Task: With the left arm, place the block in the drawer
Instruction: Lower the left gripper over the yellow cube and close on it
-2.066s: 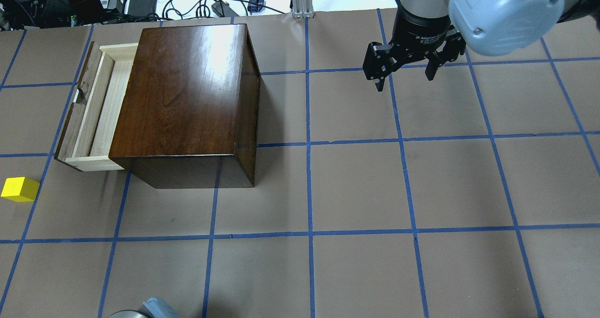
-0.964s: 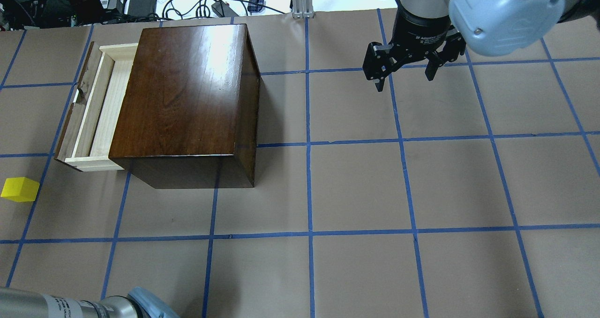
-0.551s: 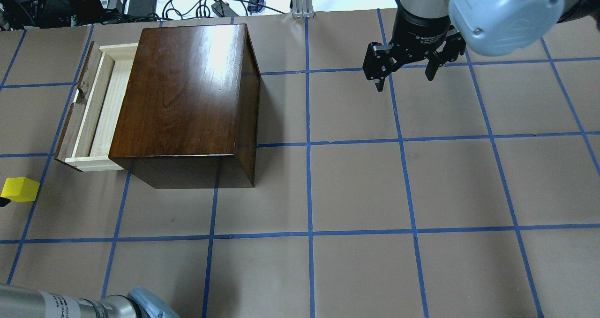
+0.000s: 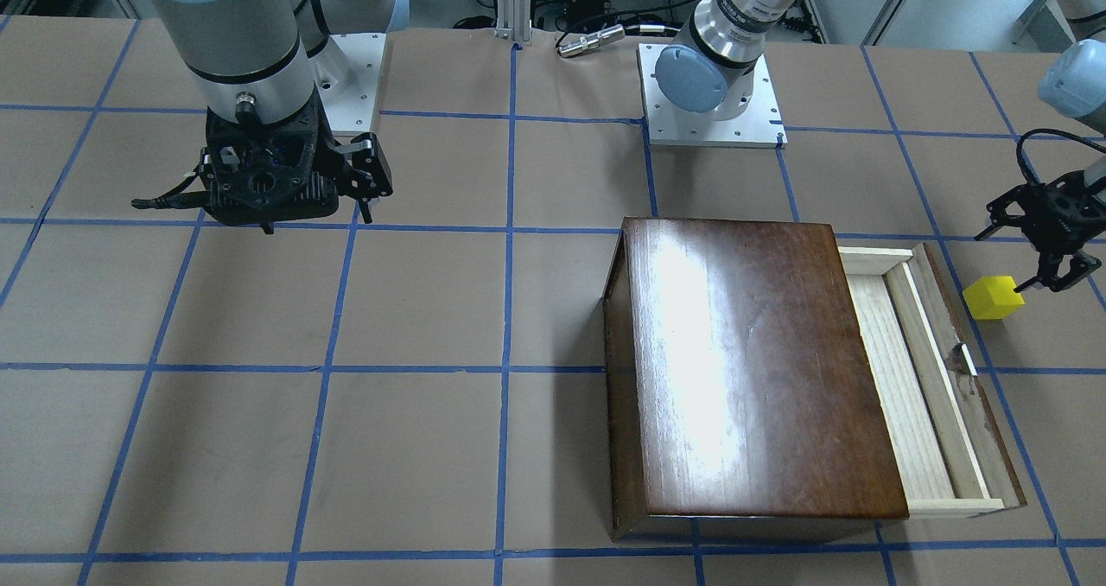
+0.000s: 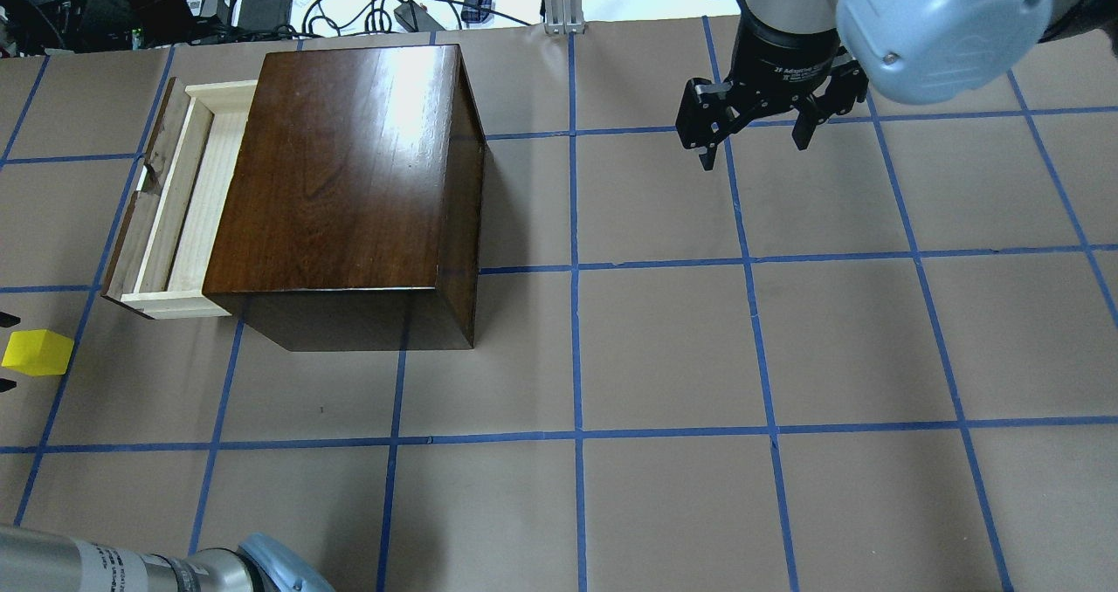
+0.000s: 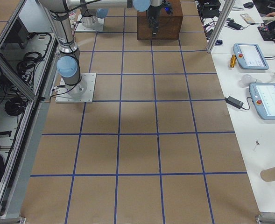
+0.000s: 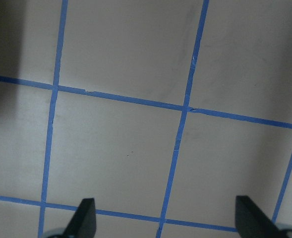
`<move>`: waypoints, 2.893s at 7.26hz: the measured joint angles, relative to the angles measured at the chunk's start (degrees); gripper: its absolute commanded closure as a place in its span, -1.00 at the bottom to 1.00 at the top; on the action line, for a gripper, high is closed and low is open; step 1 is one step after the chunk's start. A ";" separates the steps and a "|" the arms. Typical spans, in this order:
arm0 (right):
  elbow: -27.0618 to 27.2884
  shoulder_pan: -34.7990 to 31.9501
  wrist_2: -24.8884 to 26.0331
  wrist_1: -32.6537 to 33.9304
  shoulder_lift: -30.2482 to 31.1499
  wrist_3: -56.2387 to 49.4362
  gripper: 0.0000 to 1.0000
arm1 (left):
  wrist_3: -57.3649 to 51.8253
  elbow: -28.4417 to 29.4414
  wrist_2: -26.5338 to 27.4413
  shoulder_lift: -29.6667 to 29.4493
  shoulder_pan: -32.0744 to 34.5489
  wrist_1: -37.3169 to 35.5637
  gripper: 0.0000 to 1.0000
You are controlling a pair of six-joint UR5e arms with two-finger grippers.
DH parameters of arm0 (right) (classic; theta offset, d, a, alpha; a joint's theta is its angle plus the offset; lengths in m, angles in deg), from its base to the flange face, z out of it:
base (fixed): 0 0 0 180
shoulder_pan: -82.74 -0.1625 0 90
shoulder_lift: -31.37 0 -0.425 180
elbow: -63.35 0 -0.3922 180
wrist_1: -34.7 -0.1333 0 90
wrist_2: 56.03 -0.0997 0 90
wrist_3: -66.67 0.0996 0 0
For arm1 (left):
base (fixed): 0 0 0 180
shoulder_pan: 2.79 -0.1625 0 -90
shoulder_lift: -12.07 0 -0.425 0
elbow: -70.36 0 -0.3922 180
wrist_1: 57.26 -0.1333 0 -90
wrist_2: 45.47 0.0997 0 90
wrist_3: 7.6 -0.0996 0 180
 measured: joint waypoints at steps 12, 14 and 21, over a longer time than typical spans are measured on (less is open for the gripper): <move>0.02 0.00 0.00 0.00 0.00 -0.01 -1.00 | -7.88 -0.07 3.60 -6.40 0.60 -8.77 -1.00; 0.02 0.00 0.00 0.00 0.00 0.03 -1.00 | -7.90 -0.08 3.52 -7.40 0.66 -9.99 -1.00; 0.02 0.00 0.00 0.00 0.00 0.03 -1.00 | -7.70 0.18 2.98 -8.22 1.48 -11.28 0.00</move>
